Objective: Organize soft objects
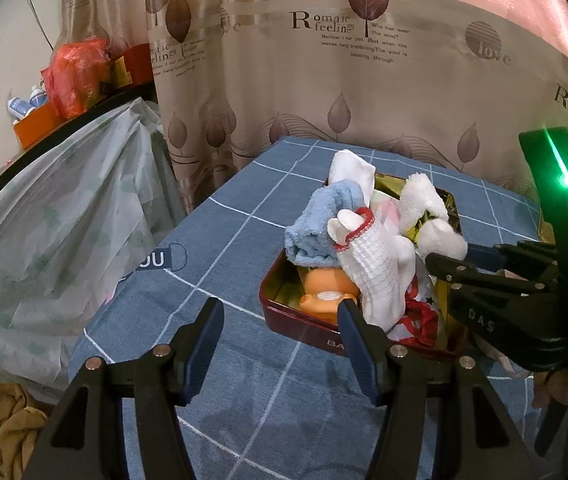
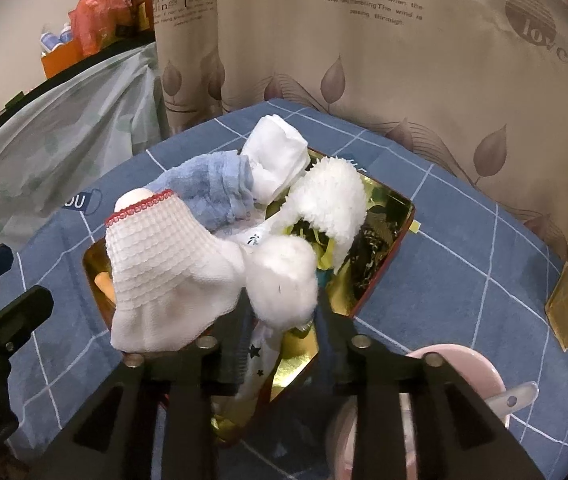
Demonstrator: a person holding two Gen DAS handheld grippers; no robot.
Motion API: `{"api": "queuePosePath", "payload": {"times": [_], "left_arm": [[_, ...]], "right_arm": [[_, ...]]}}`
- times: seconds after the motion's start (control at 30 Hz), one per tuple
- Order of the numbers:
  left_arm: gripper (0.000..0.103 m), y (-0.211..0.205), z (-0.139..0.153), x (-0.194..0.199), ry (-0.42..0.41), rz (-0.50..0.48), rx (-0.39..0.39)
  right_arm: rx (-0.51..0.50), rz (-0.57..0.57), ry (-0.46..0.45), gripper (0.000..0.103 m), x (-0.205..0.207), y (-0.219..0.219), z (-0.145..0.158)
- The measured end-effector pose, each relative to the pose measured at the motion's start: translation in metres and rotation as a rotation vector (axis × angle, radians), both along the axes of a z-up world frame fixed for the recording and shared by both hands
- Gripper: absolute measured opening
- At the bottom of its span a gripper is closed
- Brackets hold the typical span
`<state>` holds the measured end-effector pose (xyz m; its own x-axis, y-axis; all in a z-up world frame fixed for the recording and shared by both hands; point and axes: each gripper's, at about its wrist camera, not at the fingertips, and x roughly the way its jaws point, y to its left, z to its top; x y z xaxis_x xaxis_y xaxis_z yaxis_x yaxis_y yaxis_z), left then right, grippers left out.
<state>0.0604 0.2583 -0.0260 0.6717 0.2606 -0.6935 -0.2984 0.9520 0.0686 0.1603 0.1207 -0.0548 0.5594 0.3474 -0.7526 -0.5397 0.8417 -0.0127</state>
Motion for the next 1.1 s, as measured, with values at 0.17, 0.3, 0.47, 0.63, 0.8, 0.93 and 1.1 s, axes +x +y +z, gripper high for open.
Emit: {"api": "queuePosePath", "payload": {"times": [0.17, 0.3, 0.47, 0.63, 0.8, 0.93, 1.1], "left_arm": [[0.06, 0.0, 0.0, 0.0, -0.001, 0.0, 0.0], [0.06, 0.001, 0.001, -0.001, -0.004, 0.001, 0.002], [0.061, 0.0, 0.002, -0.002, -0.006, 0.002, 0.005], [0.061, -0.001, 0.002, -0.002, -0.009, -0.005, 0.01], [0.061, -0.005, 0.003, -0.004, -0.012, -0.011, 0.017], [0.061, -0.009, 0.004, -0.005, -0.015, -0.017, 0.028], [0.061, -0.015, 0.004, -0.005, -0.013, -0.027, 0.039]], "right_arm": [[0.016, 0.0, -0.032, 0.062, -0.007, 0.0, 0.008], [0.036, -0.016, -0.061, 0.074, -0.018, -0.002, 0.019], [0.039, -0.079, -0.112, 0.086, -0.04, -0.012, 0.033], [0.025, -0.16, -0.143, 0.094, -0.063, -0.028, 0.04], [0.021, -0.224, -0.12, 0.096, -0.084, -0.05, 0.036], [0.033, -0.269, -0.095, 0.097, -0.099, -0.063, 0.028], [0.039, -0.295, -0.068, 0.098, -0.113, -0.066, 0.015]]}}
